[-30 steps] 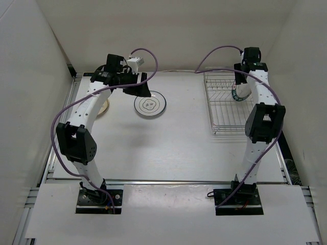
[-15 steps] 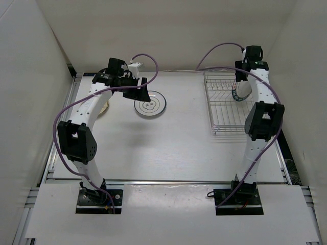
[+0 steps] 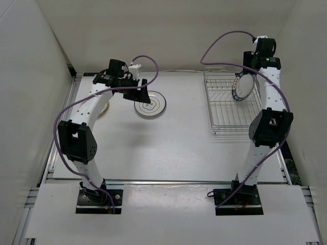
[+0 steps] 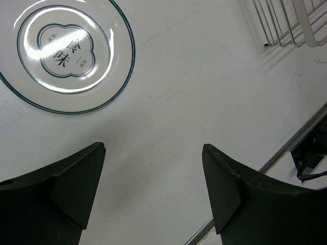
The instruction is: Unload the plates from the dish rack
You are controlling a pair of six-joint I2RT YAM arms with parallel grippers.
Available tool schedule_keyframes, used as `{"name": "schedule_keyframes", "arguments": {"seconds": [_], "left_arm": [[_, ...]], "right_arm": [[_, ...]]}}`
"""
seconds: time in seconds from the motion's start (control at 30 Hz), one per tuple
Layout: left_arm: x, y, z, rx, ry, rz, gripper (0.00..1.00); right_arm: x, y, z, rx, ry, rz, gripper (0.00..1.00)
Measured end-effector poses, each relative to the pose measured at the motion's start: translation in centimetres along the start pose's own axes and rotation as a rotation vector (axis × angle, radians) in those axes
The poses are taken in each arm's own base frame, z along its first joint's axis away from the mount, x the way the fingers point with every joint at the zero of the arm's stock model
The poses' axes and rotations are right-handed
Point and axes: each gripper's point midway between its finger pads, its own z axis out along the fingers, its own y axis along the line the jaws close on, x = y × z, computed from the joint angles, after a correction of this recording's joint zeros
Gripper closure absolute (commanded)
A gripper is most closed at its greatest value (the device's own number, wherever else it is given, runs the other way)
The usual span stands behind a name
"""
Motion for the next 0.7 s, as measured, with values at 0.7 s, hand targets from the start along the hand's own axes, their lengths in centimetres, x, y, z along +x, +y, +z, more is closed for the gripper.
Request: {"name": "schedule_keyframes", "arguments": {"seconds": [0.7], "left_arm": [[1.4,0.3,0.6,0.003,0.033,-0.011,0.11]], "right_arm": [[5.9,1.4,6.8,-0.066,0.163,-0.11,0.67]]}}
